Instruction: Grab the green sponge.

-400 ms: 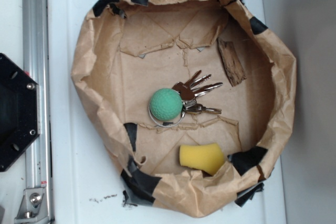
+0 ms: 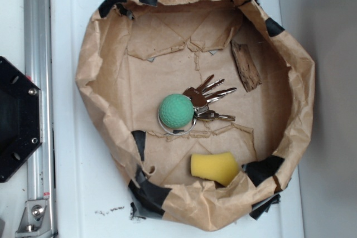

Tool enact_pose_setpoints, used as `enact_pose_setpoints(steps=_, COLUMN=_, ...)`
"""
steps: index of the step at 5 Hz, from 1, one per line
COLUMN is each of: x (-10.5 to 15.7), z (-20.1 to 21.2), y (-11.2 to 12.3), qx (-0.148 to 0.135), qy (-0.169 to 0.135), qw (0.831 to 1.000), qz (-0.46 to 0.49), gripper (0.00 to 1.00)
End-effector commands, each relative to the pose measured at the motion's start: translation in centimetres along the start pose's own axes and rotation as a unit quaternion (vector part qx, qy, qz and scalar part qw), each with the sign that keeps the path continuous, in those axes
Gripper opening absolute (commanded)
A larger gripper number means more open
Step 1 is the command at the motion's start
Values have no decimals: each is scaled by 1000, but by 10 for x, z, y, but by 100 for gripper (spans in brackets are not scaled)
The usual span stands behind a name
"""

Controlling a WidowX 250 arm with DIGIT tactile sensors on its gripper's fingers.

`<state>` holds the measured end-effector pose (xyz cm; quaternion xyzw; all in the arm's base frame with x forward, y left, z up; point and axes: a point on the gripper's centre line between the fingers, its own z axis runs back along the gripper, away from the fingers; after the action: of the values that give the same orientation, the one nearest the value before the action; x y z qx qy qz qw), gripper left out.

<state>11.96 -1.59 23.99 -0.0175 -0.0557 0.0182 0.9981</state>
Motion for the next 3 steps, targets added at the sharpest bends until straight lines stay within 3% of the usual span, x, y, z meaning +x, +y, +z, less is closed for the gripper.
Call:
enact_pose_setpoints(steps=1, x=80, z=-73, y=31, qx=-9, qy=-34, qw=999, qz=-6, gripper=100)
enact_pose_setpoints(steps=3, x=129, z=-119, y=18, qx=-92, qy=-41, qw=990, qz=-103, gripper=100)
